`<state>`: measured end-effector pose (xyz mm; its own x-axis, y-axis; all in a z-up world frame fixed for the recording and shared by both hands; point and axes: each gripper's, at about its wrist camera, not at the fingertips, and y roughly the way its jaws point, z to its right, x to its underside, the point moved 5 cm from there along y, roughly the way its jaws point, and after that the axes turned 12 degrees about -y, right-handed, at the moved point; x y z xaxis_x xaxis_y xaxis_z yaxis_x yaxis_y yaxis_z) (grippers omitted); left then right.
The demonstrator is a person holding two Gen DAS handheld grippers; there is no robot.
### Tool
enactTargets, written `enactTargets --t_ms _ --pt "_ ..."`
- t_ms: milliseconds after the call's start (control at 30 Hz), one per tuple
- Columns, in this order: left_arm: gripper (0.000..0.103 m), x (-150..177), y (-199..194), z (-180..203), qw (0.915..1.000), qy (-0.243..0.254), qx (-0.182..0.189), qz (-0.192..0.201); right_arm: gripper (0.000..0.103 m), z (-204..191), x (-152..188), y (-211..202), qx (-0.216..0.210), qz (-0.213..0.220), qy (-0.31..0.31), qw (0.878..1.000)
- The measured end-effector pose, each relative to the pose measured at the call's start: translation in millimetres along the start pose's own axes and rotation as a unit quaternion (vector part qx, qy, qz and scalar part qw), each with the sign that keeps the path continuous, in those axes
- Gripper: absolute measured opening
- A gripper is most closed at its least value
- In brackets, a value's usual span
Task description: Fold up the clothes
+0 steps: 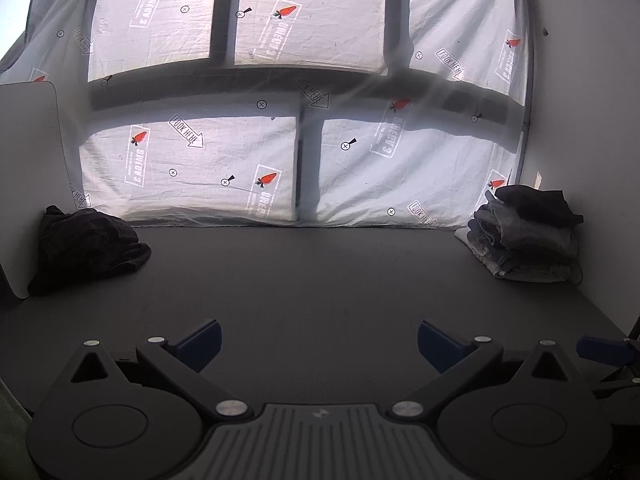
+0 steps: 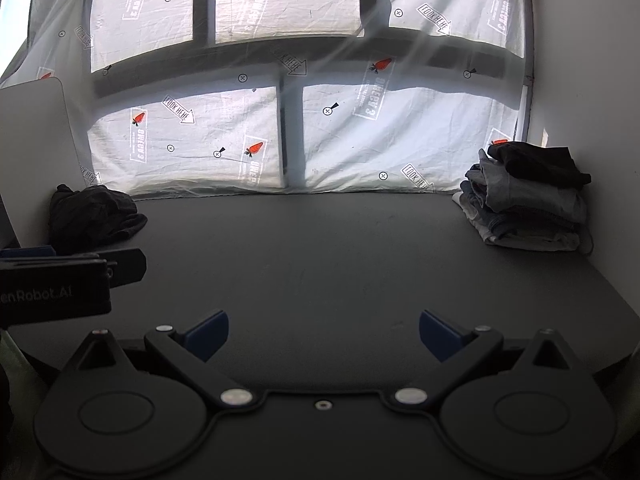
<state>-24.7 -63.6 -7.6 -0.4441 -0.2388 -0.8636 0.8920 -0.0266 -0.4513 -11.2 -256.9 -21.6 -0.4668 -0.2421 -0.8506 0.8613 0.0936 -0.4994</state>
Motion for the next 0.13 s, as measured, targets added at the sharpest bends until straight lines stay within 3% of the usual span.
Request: enactTargets --t_ms 133 --pt "0.103 -0.3 -4.8 -2.8 1.0 0.0 0.0 0.004 0.103 -1.7 0.1 -3.4 0.0 0.005 -0.002 1.0"
